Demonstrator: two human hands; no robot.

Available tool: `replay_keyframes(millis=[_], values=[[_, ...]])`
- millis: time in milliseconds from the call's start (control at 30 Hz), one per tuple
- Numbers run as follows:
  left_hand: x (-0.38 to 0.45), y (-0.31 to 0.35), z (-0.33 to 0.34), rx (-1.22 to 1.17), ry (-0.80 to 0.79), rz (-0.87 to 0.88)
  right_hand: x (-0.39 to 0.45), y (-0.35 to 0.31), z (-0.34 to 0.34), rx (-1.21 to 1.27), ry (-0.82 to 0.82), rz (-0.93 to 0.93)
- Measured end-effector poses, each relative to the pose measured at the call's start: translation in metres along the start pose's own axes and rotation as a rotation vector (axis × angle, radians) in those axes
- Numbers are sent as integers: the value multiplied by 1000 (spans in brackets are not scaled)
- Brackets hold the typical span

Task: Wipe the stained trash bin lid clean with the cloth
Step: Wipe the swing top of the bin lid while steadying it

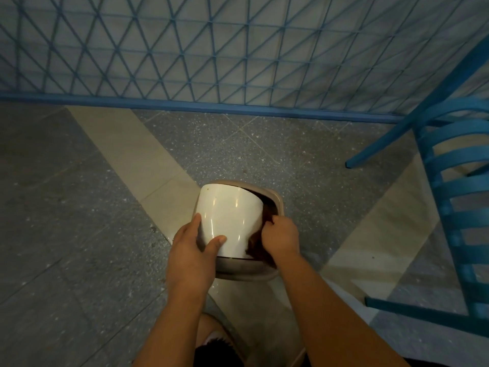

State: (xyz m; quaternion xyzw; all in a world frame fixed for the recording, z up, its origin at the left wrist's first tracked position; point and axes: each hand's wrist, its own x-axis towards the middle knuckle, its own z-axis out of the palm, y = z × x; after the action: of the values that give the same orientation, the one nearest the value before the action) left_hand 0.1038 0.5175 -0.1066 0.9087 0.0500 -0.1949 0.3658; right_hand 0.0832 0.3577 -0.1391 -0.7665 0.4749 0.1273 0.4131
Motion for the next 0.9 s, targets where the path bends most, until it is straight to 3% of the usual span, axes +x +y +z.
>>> replay_keyframes(millis=[100,167,233,300,400,433,500,567,767,833,900], values=[[-1,1,0,2,3,-5,7,-19,-1,18,-77,94],[-1,3,1,4,13,-6,5,-28,0,93,-10,35],[-1,4,2,18,23,-5,-6,-32,4,136,97,-117],[-1,3,3,24,29,-10,-24,-25,11,59,207,-398],[-1,2,3,10,32,-1,-29,-2,16,-39,227,-723],[-1,1,4,7,34,7,-21,2,15,-2,217,-711],[-1,1,5,7,37,14,-6,-2,12,159,232,-518],[-1,1,5,4,46,21,-4,-16,19,162,283,-438],[0,-2,5,-8,49,51,-38,-13,26,-77,186,-918],[1,-2,6,-35,37,47,-32,8,15,-84,221,-952],[0,0,8,-40,37,38,-21,18,9,6,230,-786]])
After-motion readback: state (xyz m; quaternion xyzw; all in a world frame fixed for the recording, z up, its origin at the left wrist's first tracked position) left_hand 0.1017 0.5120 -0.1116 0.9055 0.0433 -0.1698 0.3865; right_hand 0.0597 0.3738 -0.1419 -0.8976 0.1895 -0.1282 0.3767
